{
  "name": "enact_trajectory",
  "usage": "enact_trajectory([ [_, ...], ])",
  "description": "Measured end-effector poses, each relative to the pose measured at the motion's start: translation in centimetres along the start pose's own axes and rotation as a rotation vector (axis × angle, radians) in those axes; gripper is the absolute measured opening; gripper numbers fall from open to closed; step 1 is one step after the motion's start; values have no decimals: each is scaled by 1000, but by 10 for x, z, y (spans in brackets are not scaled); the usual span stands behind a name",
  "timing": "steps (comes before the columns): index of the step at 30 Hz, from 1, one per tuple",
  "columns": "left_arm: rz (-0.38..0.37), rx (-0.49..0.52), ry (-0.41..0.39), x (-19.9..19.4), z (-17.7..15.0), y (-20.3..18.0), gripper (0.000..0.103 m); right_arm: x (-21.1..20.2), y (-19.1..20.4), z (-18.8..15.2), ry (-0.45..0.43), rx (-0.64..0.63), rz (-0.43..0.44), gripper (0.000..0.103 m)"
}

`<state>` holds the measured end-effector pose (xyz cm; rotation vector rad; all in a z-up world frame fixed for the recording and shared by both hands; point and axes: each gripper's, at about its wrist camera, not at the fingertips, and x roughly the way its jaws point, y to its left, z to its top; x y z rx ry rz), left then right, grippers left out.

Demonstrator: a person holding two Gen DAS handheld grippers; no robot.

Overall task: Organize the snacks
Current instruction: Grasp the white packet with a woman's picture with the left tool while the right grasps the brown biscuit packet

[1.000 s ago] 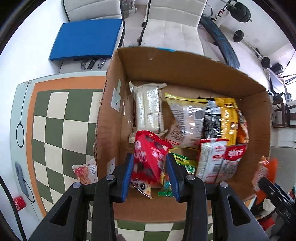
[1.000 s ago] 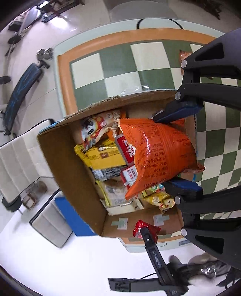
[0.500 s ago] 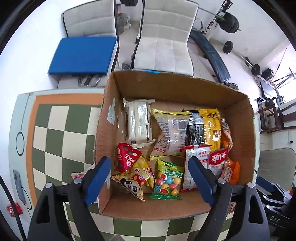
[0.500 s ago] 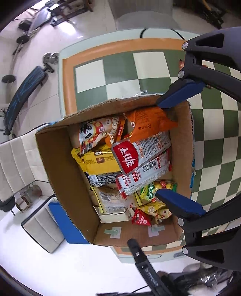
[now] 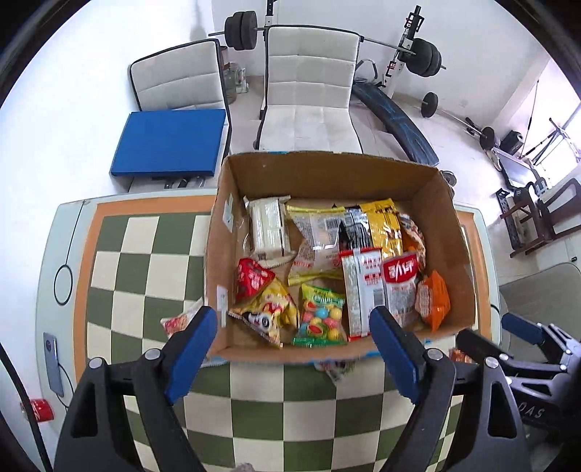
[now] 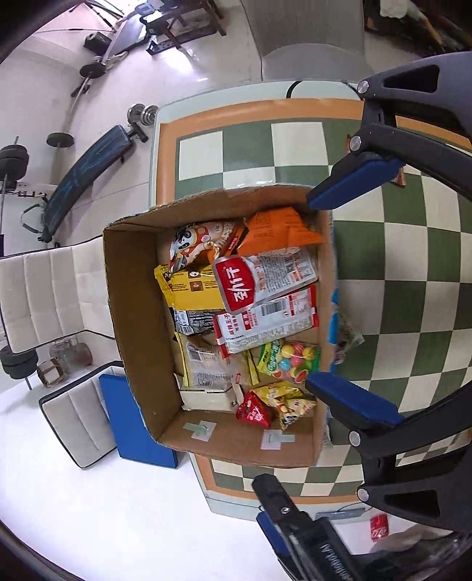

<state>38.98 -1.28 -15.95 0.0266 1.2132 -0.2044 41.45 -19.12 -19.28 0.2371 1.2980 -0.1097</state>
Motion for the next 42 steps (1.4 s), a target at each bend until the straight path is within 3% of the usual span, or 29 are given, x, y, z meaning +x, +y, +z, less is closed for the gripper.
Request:
enact_trajectory([
  [16, 16, -5, -58, -47, -48, 2, 86, -61, 13, -49, -103, -31, 10, 93],
  [21, 28, -37, -38, -44, -58, 0, 86, -58, 3, -61, -79, 30, 86, 93],
  [25, 22, -101, 31, -20, -73, 1, 86, -43, -30, -78, -36, 134, 109, 93],
  [31, -64, -235, 233, 59, -96, -10, 86, 8, -121, -102, 73, 323, 2, 93],
  [34, -93, -294, 297, 92, -101, -20, 86, 39, -161, -109, 128, 385, -36, 93],
  [38, -73, -328, 321, 132, -102, -36, 86, 73, -194, -116, 177, 424, -58, 93],
  [42, -51, -357, 319, 160, -98, -42, 86, 95, -202, -119, 203, 406, -71, 93],
])
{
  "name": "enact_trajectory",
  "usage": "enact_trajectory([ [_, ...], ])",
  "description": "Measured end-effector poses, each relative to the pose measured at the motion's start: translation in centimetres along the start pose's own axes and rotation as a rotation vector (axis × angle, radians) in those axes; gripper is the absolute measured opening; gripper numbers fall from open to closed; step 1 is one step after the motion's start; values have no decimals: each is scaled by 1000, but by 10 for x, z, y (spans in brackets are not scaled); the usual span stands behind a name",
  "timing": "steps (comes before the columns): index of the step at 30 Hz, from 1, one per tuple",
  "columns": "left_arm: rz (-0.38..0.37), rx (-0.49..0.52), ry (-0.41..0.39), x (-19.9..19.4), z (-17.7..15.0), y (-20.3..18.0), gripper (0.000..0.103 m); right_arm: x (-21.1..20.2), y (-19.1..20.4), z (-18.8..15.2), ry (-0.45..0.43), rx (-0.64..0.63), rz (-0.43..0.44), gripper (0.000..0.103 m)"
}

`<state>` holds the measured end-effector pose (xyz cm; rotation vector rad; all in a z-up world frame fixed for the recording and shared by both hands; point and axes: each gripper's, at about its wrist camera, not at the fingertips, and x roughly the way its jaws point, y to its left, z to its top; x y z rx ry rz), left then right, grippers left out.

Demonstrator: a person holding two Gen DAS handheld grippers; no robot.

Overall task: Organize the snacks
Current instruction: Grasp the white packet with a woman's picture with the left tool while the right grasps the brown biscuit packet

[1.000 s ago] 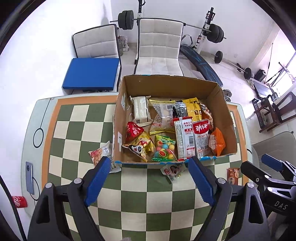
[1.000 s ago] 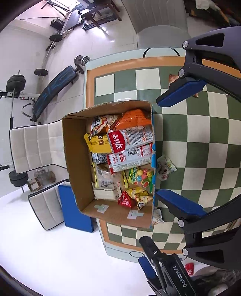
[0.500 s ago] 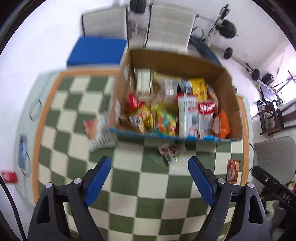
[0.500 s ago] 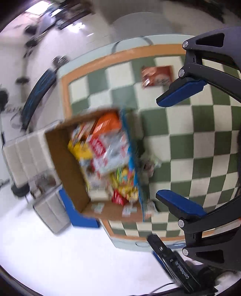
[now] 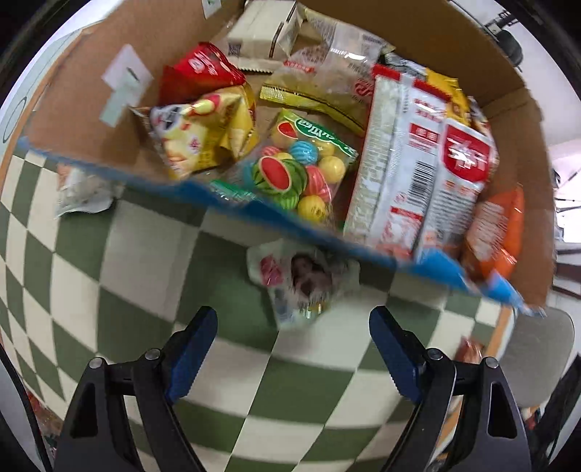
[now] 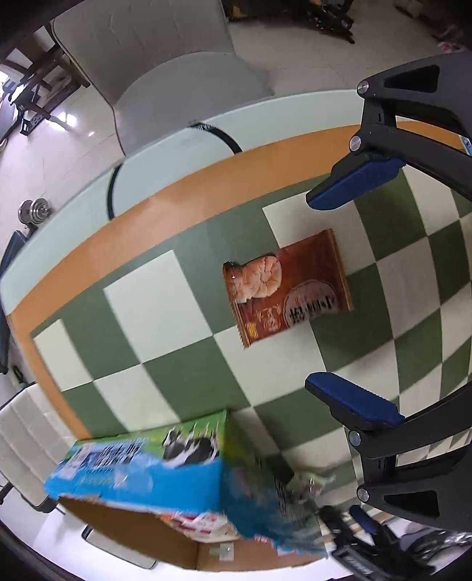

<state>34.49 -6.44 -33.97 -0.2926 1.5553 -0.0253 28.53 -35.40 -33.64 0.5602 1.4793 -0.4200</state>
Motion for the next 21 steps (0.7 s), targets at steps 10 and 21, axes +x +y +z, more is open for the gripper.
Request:
enact_trajectory([
  [10, 23, -1, -54, 25, -3, -2, 55, 36, 10, 4, 43, -65, -58, 93],
  [21, 45, 121, -41, 2, -49, 10, 38, 44, 32, -3, -19, -108, -141, 63],
])
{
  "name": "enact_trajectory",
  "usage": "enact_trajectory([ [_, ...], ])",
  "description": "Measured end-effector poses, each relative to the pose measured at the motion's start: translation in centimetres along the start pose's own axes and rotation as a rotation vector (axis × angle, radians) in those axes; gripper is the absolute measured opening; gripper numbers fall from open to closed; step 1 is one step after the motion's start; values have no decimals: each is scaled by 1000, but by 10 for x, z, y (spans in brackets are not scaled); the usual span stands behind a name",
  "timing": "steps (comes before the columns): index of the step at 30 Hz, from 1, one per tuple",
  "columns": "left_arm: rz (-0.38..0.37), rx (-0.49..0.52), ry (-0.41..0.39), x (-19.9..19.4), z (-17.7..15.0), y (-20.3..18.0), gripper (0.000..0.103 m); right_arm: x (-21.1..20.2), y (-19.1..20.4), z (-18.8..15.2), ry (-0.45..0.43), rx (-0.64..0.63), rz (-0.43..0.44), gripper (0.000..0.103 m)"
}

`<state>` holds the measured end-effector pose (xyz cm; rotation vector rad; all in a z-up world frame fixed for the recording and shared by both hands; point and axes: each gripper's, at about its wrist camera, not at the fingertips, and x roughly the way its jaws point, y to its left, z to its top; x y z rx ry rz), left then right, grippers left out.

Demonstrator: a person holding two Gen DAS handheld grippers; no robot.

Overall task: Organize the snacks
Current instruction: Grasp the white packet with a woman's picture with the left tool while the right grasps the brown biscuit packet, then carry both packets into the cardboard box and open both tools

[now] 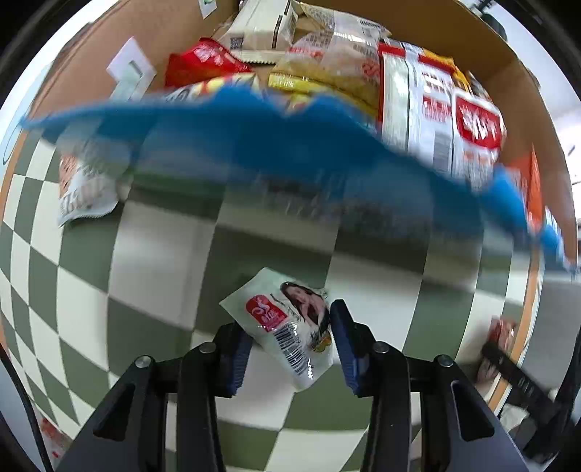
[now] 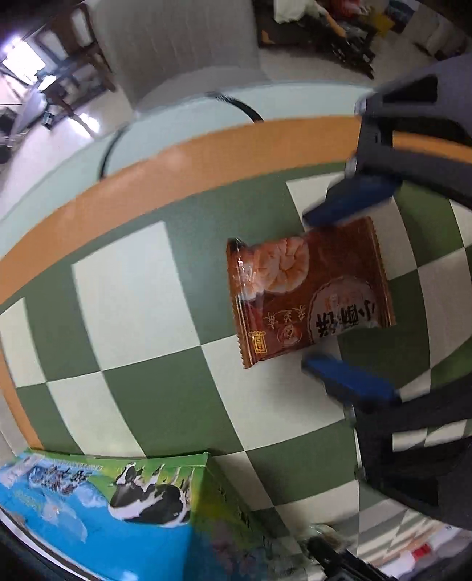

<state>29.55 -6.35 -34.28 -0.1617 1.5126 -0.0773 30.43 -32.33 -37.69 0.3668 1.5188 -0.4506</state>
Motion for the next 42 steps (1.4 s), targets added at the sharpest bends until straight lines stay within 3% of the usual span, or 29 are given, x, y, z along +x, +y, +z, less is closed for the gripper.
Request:
enact_trajectory([
  [7, -8, 12, 56, -5, -37, 23, 36, 0, 24, -30, 28, -63, 30, 61],
  [13, -23, 24, 75, -19, -59, 38, 36, -6, 39, -66, 55, -56, 121, 61],
  [19, -56, 49, 59, -50, -56, 44, 36, -26, 63, -90, 59, -81, 214, 61],
  [24, -148, 74, 7, -106, -36, 26, 36, -73, 89, -82, 16, -120, 307, 61],
  [29, -237, 88, -45, -160, 16, 24, 36, -142, 99, -56, -76, -145, 409, 61],
  [32, -251, 109, -87, -184, 57, 12, 36, -177, 109, -30, -119, -155, 462, 61],
  [36, -220, 131, -139, -192, 118, -8, 36, -209, 134, 28, -185, -182, 470, 61],
  [42, -125, 168, -109, -164, 219, -27, 36, -193, 169, 121, -179, -192, 375, 61],
])
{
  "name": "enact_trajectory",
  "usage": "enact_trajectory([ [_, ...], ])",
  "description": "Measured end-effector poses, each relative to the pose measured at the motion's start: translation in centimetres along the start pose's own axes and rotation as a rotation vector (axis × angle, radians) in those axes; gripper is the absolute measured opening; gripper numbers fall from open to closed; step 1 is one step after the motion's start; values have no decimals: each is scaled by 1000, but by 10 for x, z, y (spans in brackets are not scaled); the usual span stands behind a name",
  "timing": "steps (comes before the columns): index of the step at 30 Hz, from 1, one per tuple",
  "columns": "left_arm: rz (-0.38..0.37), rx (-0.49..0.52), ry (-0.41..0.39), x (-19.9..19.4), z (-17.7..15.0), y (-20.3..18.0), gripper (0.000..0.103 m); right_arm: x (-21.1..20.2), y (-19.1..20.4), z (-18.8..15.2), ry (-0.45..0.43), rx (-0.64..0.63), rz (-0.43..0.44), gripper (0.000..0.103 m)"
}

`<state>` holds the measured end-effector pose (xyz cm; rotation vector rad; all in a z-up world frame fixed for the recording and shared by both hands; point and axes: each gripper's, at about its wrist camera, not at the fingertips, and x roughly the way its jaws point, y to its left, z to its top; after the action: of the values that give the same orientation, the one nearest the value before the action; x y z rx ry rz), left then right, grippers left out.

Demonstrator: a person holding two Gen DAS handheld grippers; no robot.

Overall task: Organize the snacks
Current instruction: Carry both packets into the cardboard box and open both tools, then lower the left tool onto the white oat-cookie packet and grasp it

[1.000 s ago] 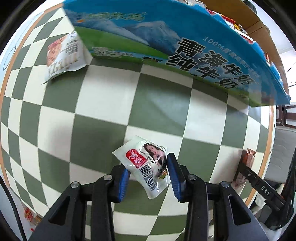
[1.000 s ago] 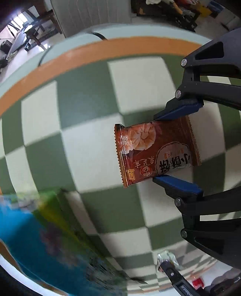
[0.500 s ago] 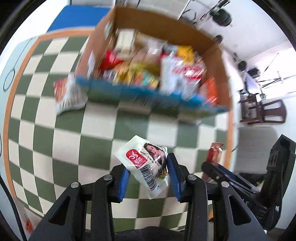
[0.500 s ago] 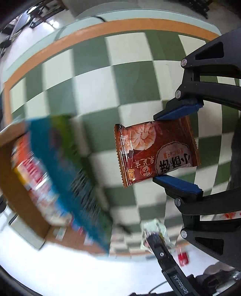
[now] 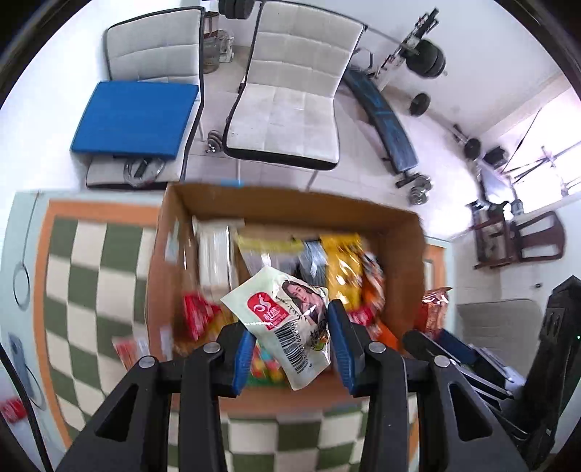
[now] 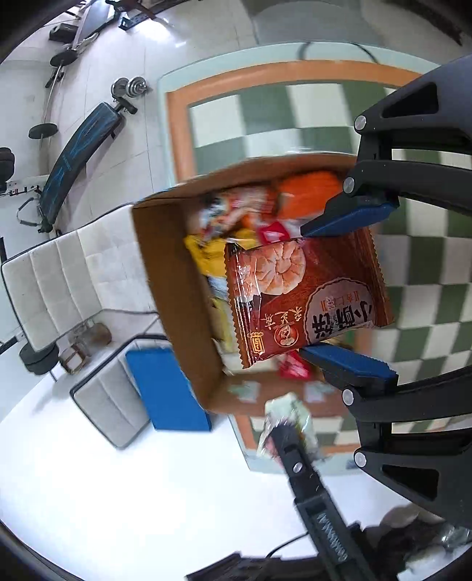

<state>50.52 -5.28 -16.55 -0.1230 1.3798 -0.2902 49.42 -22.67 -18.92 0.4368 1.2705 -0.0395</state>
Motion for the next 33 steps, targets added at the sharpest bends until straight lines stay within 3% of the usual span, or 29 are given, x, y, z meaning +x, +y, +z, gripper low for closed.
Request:
enact_trajectory([
  [6, 51, 7, 91, 57, 50, 10, 36, 52, -12, 50, 51, 5, -114, 61],
  [18, 75, -9, 189, 101, 71, 15, 37, 101, -24, 88, 111, 3, -178, 62],
  [20, 55, -20, 198, 103, 71, 16, 44, 104, -22, 90, 110, -8, -199, 65],
  [21, 57, -21, 197, 102, 71, 16, 48, 104, -21, 91, 107, -14, -205, 71],
  [23, 64, -8, 185, 100, 71, 14, 82, 105, -20, 92, 105, -14, -202, 86],
  [24, 65, -1, 178, 99, 71, 12, 87, 104, -20, 91, 104, -14, -201, 87],
  [29, 68, 26, 135, 91, 65, 9, 89, 103, -16, 86, 105, -19, -206, 90],
  [33, 114, 75, 50, 74, 57, 7, 89, 99, -9, 75, 100, -45, -215, 91],
])
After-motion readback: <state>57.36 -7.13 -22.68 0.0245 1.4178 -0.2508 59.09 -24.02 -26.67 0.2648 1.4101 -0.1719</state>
